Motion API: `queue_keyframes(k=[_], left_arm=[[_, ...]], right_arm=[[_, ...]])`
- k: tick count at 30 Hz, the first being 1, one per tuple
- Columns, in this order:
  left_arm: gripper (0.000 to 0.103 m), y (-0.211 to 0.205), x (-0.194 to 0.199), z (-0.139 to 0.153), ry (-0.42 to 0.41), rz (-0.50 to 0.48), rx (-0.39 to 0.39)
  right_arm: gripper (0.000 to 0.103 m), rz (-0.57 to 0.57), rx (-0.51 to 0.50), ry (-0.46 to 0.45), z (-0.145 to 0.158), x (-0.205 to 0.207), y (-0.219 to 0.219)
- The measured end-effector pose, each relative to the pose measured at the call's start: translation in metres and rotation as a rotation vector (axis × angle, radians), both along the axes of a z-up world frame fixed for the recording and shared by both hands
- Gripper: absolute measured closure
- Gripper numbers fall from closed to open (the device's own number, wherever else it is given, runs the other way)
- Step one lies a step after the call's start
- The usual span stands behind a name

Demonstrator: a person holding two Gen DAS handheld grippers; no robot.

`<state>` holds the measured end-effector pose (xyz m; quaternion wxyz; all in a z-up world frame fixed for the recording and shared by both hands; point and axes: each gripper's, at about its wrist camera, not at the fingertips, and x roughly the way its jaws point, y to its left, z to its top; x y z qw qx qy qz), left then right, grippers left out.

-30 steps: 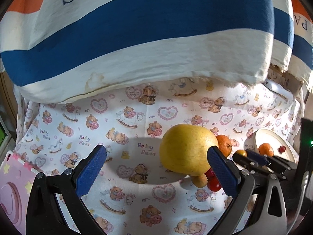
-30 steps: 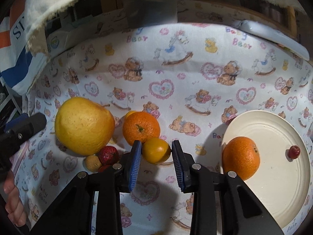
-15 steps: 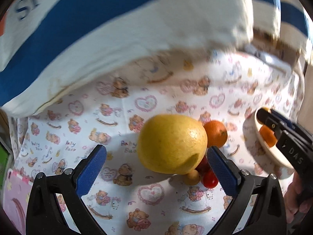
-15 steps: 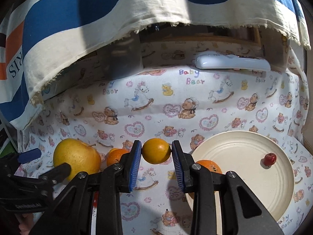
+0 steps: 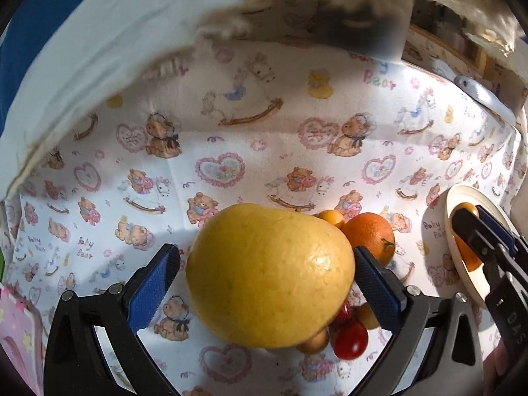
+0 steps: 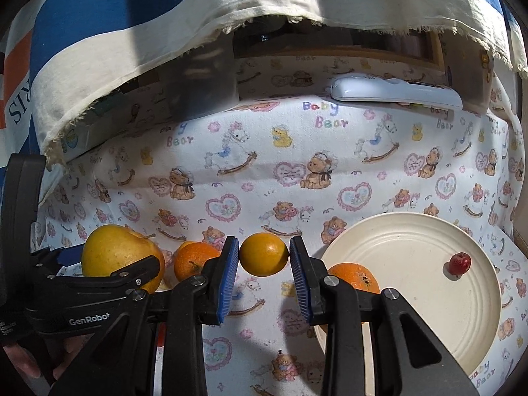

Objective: Organize fruits
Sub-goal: 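Grasp the yellow pomelo with the left gripper while the right grasps the small yellow citrus, then lift the pomelo and small yellow citrus and carry both over the plate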

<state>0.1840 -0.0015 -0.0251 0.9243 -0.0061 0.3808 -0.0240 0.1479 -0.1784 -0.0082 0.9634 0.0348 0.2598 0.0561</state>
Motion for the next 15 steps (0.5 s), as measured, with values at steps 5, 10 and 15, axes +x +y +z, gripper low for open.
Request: queue_keyframes(k=[5, 10, 15], left_arm=[[0.001, 0.005, 0.006, -0.008, 0.007, 0.0, -0.022], [0.001, 0.009, 0.008, -0.011, -0.002, -0.027, -0.016], [0.001, 0.009, 0.007, -0.014, -0.014, -0.042, -0.006]], right_arm=[[0.07, 0.0, 0.026, 0.037, -0.004, 0.006, -0.002], [0.07, -0.005, 0.032, 0.063, -0.007, 0.011, -0.004], [0.07, 0.002, 0.014, 0.062, -0.008, 0.012, 0.0]])
